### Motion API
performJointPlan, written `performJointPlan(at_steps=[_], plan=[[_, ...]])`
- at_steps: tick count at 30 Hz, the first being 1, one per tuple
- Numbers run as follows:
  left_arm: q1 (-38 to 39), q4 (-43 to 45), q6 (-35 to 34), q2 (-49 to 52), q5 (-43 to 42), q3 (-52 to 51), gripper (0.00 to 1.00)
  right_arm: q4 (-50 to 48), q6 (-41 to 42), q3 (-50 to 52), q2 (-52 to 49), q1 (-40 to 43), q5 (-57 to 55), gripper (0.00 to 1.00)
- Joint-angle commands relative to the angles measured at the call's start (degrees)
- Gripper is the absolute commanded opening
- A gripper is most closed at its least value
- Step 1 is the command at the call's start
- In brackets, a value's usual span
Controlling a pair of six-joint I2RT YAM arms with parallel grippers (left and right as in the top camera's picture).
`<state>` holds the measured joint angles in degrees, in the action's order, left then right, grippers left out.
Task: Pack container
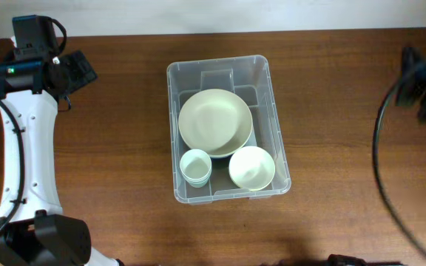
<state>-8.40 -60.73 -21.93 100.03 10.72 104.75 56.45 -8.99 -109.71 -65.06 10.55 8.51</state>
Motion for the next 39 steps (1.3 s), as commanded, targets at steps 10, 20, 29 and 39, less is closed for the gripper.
performJointPlan(at_steps=[10,20,29,39], plan=[[-0.3,0.0,-0.3,0.5,0.7,0.1,1.0,-47.6,0.5,68.8,36.1,-0.9,0.1,0.99],[-0.3,0.0,-0.3,0.5,0.7,0.1,1.0,-72.9,0.5,96.8,46.8,-2.4,1.8,0.99],[-0.3,0.0,-0.3,0.5,0.7,0.1,1.0,-60.3,0.5,98.8,56.2,-2.7,3.3,0.99],[-0.3,0.0,-0.3,0.5,0.7,0.1,1.0,-60.1,0.5,104.8,64.7,-2.7,3.3,0.99]])
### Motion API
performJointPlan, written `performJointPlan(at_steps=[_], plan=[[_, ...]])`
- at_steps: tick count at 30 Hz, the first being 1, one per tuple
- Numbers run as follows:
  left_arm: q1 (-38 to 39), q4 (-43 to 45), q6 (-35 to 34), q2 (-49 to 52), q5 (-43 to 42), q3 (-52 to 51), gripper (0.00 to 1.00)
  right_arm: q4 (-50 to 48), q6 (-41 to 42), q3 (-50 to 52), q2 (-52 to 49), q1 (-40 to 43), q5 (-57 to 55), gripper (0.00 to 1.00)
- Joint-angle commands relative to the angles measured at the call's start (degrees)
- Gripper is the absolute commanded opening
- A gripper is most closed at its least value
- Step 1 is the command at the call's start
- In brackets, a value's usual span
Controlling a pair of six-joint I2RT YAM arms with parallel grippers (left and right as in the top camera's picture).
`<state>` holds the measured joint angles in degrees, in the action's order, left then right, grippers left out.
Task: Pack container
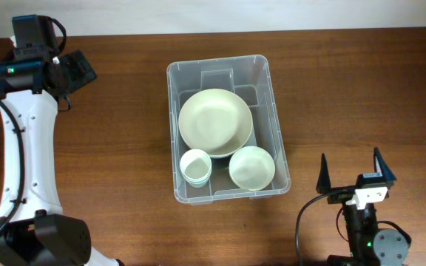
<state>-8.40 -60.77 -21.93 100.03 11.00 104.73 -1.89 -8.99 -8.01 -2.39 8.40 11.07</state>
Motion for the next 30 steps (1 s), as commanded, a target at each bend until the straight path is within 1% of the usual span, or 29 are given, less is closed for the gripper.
performJointPlan(at_steps=[1,5,8,12,16,22,30], plan=[[-0.3,0.1,-0.3,0.5,0.4,0.1,1.0,-3.5,0.5,4.1,2.2,-0.6,0.8,0.99],[-0.3,0.1,-0.3,0.5,0.4,0.1,1.0,-10.2,0.5,7.6,2.2,-0.6,0.8,0.99],[-0.3,0.1,-0.3,0.5,0.4,0.1,1.0,-10.6,0.5,7.7,2.2,-0.9,0.8,0.99],[-0.3,0.1,-0.3,0.5,0.4,0.1,1.0,-5.6,0.5,7.7,2.2,-1.7,0.7,0.99],[-0.3,0.1,-0.3,0.5,0.4,0.1,0.99,-1.2,0.5,7.7,2.2,-1.6,-2.5,0.99],[-0.3,0.1,-0.3,0.5,0.4,0.1,1.0,4.5,0.5,7.7,2.2,-1.6,-2.8,0.99],[-0.3,0.1,-0.3,0.5,0.4,0.1,0.99,5.9,0.5,7.7,1.4,-1.6,-6.9,0.99]])
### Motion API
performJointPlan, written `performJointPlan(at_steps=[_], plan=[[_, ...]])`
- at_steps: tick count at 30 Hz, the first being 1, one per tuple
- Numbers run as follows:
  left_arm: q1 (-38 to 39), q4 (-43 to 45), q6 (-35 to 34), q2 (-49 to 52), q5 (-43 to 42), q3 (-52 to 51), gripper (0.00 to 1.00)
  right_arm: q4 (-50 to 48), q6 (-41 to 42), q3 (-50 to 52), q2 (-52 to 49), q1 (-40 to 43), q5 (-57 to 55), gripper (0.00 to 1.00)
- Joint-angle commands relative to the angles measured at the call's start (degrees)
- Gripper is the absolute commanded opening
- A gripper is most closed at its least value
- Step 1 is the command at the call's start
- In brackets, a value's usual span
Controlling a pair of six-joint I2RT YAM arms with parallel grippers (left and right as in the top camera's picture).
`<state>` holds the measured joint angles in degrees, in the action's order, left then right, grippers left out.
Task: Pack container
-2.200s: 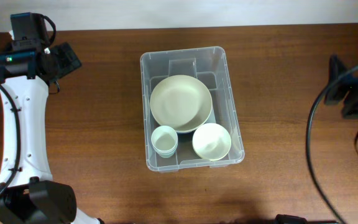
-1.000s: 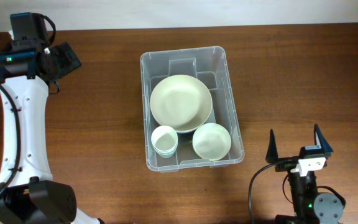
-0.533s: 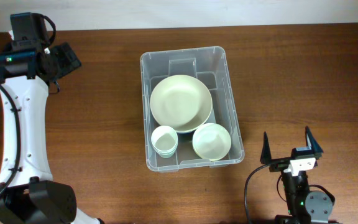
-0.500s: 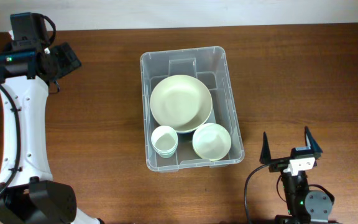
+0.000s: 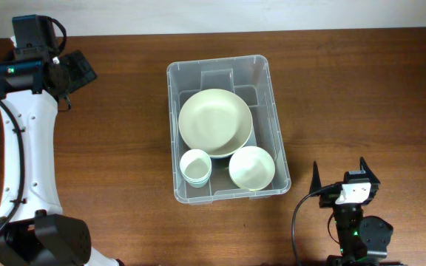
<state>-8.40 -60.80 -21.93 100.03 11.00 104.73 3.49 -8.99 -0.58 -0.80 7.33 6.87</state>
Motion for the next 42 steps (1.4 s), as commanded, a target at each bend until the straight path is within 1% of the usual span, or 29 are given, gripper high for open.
performJointPlan(at_steps=[1,21,25,36,42], plan=[[-0.3,0.1,-0.3,0.5,0.4,0.1,1.0,0.3,0.5,0.3,-0.2,-0.6,-2.6,0.99],[-0.3,0.0,-0.3,0.5,0.5,0.1,1.0,0.6,0.5,0.3,-0.2,-0.6,-2.6,0.99],[-0.3,-2.4,-0.3,0.5,0.6,0.1,1.0,0.6,0.5,0.3,-0.2,-0.6,-2.6,0.99],[-0.3,-3.3,-1.0,0.5,0.7,0.1,1.0,0.6,0.5,0.3,-0.2,-0.6,-2.6,0.99],[-0.5,-1.7,-1.7,0.2,4.9,0.1,1.0,0.6,0.5,0.3,-0.2,-0.6,-2.6,0.99]])
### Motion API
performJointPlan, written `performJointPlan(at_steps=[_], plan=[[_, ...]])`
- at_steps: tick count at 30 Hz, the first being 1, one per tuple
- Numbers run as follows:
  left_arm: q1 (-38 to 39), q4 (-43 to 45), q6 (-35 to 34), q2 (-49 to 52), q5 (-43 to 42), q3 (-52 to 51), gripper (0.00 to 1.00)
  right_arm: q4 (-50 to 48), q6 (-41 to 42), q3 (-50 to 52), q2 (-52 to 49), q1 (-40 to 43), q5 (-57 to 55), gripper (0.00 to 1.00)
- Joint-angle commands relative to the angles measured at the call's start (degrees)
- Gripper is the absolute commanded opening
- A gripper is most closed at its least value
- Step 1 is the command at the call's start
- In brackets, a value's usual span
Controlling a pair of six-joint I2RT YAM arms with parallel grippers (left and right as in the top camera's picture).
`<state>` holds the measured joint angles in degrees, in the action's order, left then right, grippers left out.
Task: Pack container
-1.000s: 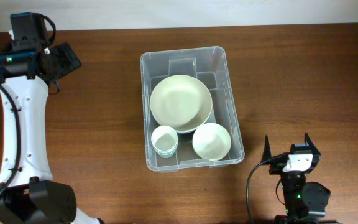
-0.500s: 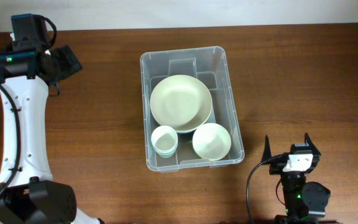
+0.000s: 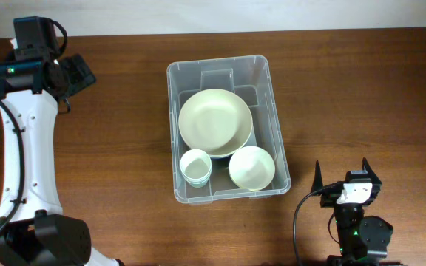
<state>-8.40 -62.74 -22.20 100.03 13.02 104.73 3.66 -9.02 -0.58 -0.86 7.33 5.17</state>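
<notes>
A clear plastic container [image 3: 174, 111] stands in the middle of the table. It holds a large pale green bowl [image 3: 214, 122], a smaller pale bowl [image 3: 252, 168] at its front right and a stack of pale cups [image 3: 195, 166] at its front left. My right gripper [image 3: 343, 174] sits low at the front right, just off the container's front right corner, open and with nothing in it. My left gripper [image 3: 77, 74] is far back at the left, well away from the container, and its jaws are not readable.
The left arm's white link [image 3: 24, 148] runs along the left side of the table. A black cable [image 3: 302, 222] loops beside the right arm's base. Bare wooden tabletop [image 3: 346, 89] lies to the right of the container and to its left.
My right gripper sits a touch further right than before, still open by the container's front right corner. The left arm and the container's contents are unchanged.
At first my right arm was a blur at the table's far right edge. Then it stood at the front right with its gripper open. It then sat slightly closer to the container's corner and has stayed there. The dishes and left arm have not moved.
</notes>
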Motion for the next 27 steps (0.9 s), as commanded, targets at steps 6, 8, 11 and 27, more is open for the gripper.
performJointPlan(at_steps=[6,8,11,27], plan=[[-0.7,-0.7,-1.6,-8.1,4.9,0.0,1.0,0.4,0.5,0.3,-0.1,-0.6,-0.9,0.99],[-0.5,-1.8,-1.6,-13.6,5.7,-0.2,1.0,0.4,0.5,0.3,-0.1,-0.6,-0.9,0.99],[-0.5,-3.7,-1.6,-23.0,5.9,-2.1,1.0,0.4,0.5,0.3,-0.1,-0.6,-0.9,0.99],[-0.5,24.9,-7.1,-77.7,5.7,-57.3,1.0,0.4,0.5,0.3,-0.1,-0.6,-0.9,0.99]])
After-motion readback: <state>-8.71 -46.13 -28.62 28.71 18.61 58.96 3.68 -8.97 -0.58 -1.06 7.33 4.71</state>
